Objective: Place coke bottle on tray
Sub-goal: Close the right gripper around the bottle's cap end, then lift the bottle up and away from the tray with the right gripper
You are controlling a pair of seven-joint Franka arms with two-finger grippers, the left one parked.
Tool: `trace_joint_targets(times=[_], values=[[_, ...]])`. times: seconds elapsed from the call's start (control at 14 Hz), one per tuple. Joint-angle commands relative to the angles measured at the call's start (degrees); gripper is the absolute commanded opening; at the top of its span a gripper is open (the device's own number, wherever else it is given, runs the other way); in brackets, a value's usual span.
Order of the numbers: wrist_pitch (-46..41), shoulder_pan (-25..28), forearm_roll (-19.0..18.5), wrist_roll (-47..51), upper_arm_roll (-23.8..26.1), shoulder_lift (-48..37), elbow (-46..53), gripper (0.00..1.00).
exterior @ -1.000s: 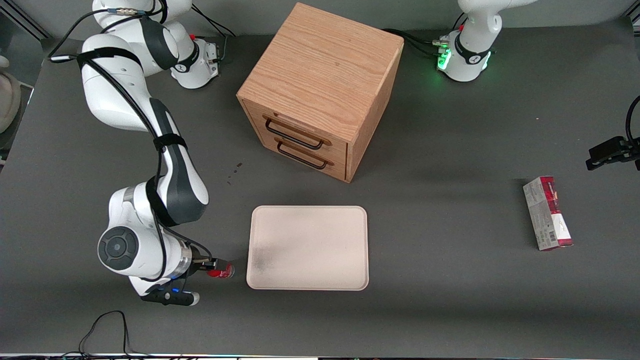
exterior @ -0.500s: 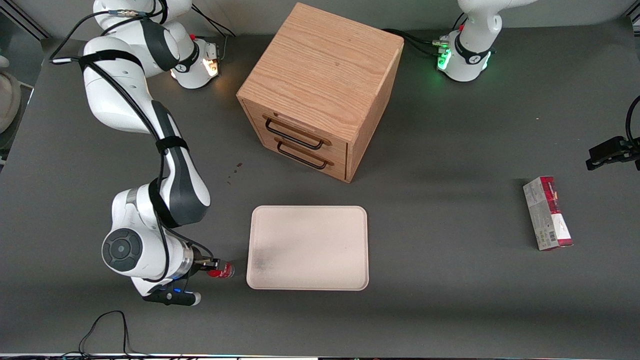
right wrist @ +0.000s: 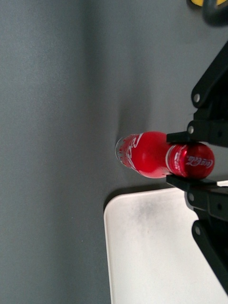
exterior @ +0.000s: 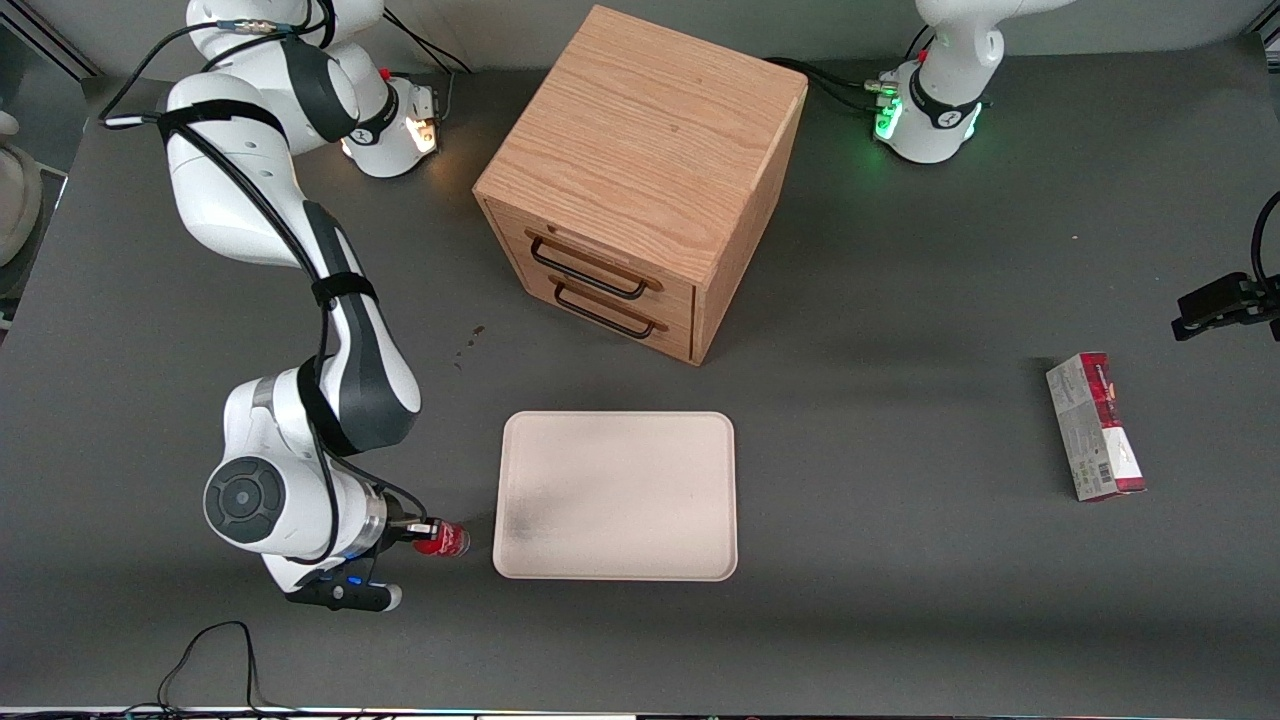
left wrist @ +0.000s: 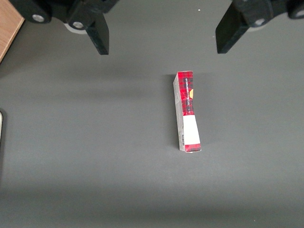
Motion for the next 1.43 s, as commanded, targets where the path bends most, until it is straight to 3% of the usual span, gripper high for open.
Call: trace_joint_targets(times=[0.0,0.57,0.71,1.07,1.21,1.36], values=[[-5.2,0.0,-0.8,0.9,0.7,-1.0,1.0,0.00],[-28.4,-1.6,-0.2,-3.5,0.5,-19.5,0.9,0.00],[-35.7,-2.3,-0.2,-9.7,0.1,-23.9,-0.2,0.00],[-36.7,-2.9,-0.1,-10.2,0.0,-34.1,-10.0,0.00],[-36.4,-2.9,-0.3,-8.7,0.8,-33.2,-8.8,0.00],[-31.8,-2.6,1.1,-0.9,2.3,-30.3,-7.1,0.00]])
